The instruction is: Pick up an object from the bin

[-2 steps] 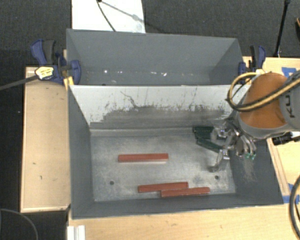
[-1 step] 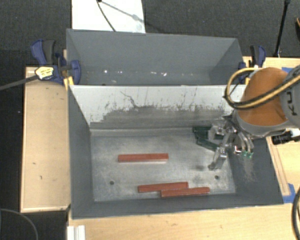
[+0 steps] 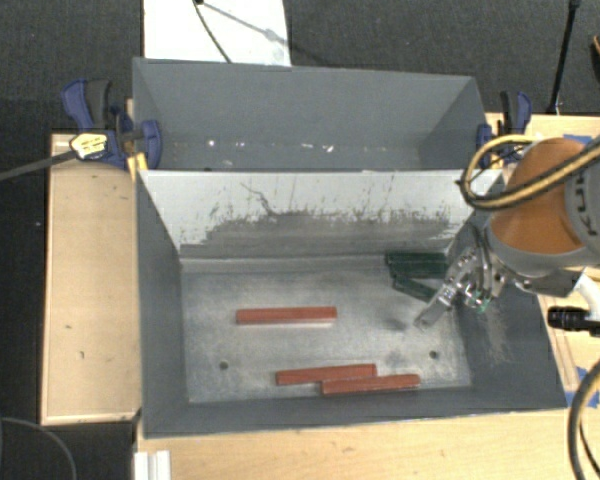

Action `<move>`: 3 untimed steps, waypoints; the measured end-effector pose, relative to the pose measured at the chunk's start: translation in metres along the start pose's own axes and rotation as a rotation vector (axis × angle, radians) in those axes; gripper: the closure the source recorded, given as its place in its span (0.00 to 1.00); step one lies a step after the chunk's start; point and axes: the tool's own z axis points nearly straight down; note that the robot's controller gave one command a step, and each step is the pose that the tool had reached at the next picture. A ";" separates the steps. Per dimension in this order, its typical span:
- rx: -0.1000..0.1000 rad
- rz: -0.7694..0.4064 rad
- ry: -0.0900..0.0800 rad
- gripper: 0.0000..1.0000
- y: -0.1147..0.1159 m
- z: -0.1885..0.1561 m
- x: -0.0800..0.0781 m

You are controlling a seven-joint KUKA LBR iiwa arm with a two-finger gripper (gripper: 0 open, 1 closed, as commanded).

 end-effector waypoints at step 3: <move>0.005 0.472 0.006 1.00 -0.002 0.034 -0.014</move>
Offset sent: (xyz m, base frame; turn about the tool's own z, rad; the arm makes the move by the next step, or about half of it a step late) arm 0.0010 0.0324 -0.0344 0.3461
